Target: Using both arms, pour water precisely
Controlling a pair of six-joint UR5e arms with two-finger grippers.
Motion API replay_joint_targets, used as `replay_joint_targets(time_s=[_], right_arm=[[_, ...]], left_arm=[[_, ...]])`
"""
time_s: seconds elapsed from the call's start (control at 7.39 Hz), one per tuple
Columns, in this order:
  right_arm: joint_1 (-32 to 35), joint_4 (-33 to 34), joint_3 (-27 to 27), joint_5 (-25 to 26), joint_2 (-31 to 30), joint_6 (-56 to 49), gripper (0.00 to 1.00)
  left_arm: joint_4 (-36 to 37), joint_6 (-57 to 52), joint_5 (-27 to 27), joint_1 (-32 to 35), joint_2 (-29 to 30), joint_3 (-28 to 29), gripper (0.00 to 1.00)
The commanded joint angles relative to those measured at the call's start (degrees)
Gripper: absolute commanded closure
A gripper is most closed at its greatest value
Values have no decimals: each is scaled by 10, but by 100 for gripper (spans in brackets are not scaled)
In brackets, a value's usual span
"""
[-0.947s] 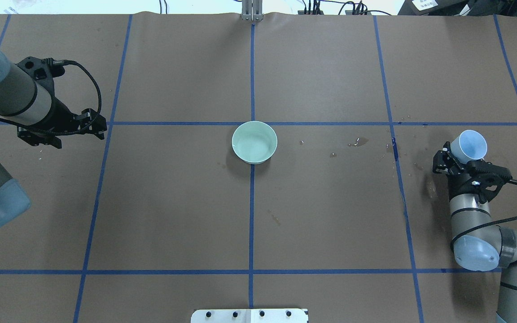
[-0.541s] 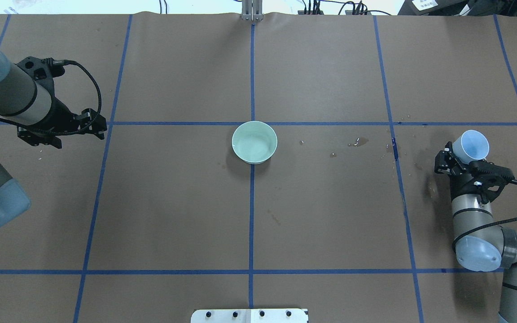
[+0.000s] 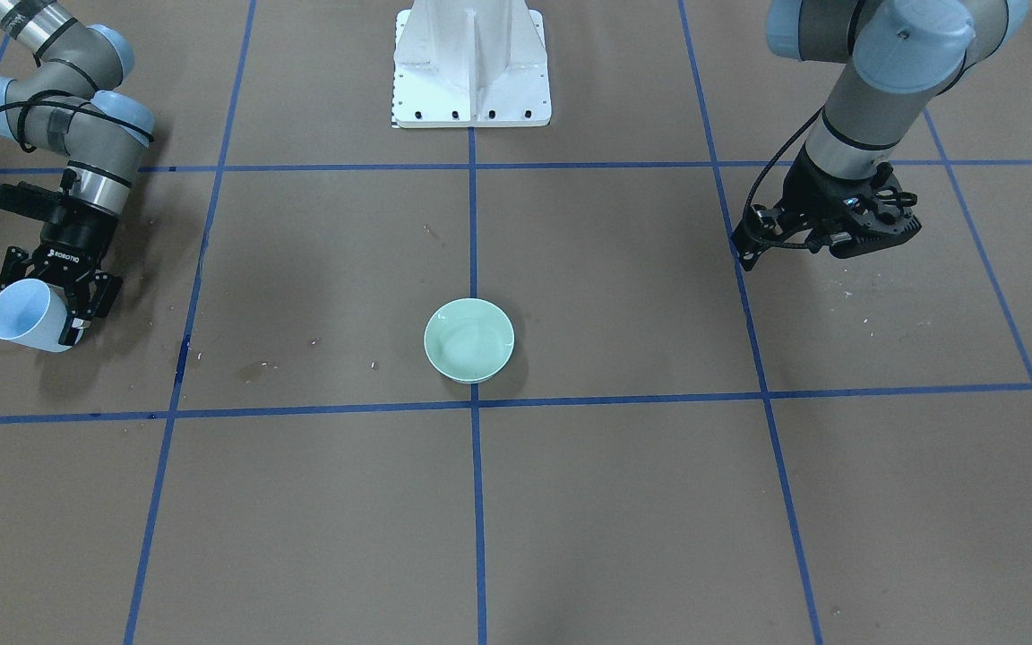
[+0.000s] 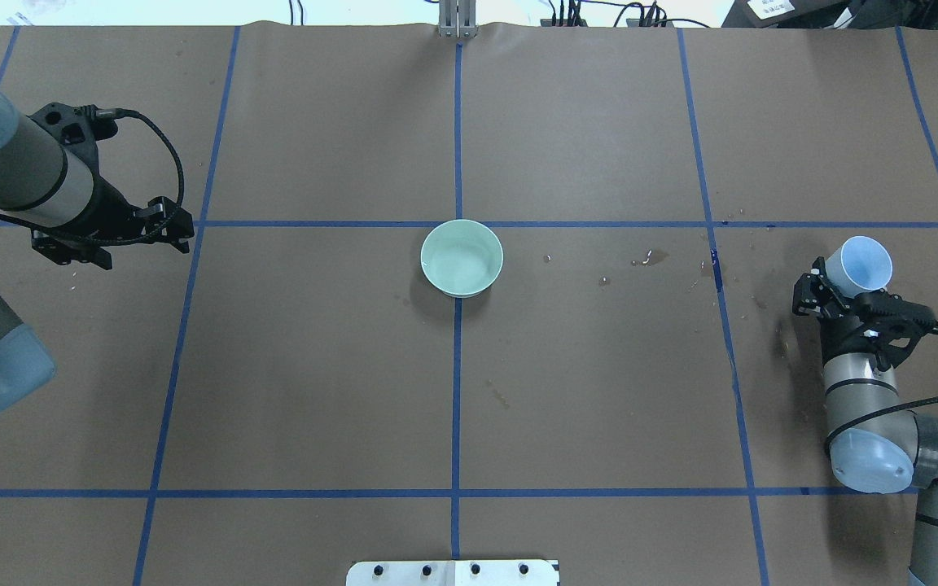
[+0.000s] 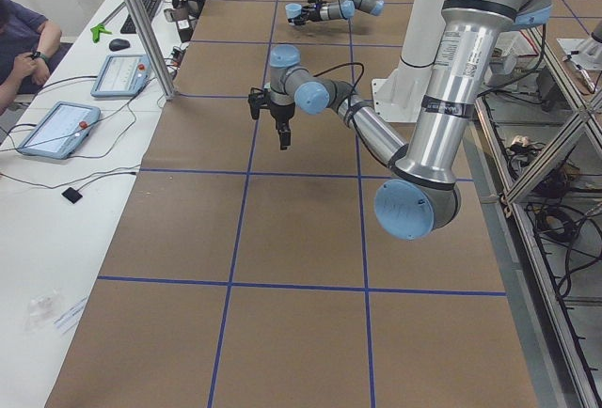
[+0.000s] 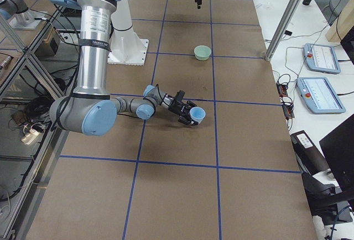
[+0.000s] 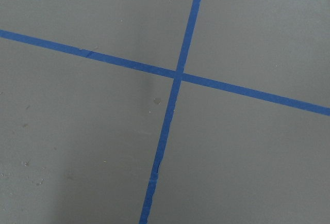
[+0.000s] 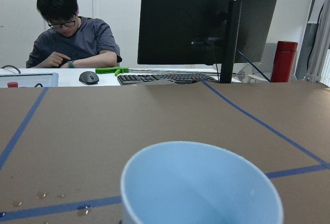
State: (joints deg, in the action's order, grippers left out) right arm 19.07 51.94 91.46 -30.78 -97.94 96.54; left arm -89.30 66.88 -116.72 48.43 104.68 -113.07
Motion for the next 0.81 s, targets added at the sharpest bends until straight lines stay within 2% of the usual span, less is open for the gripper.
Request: replay_joint_targets(time_s=[0.0,0.41,0.68], right_arm=[[0,1,-1,2,-1,-1,36],[0,1,-6,2,-1,-1,27],[0,1,-8,2,-1,-2,15]], left_arm=[[1,0,0,0,0,0,0],[0,-1,0,0,0,0,0],[0,0,-1,0,0,0,0]])
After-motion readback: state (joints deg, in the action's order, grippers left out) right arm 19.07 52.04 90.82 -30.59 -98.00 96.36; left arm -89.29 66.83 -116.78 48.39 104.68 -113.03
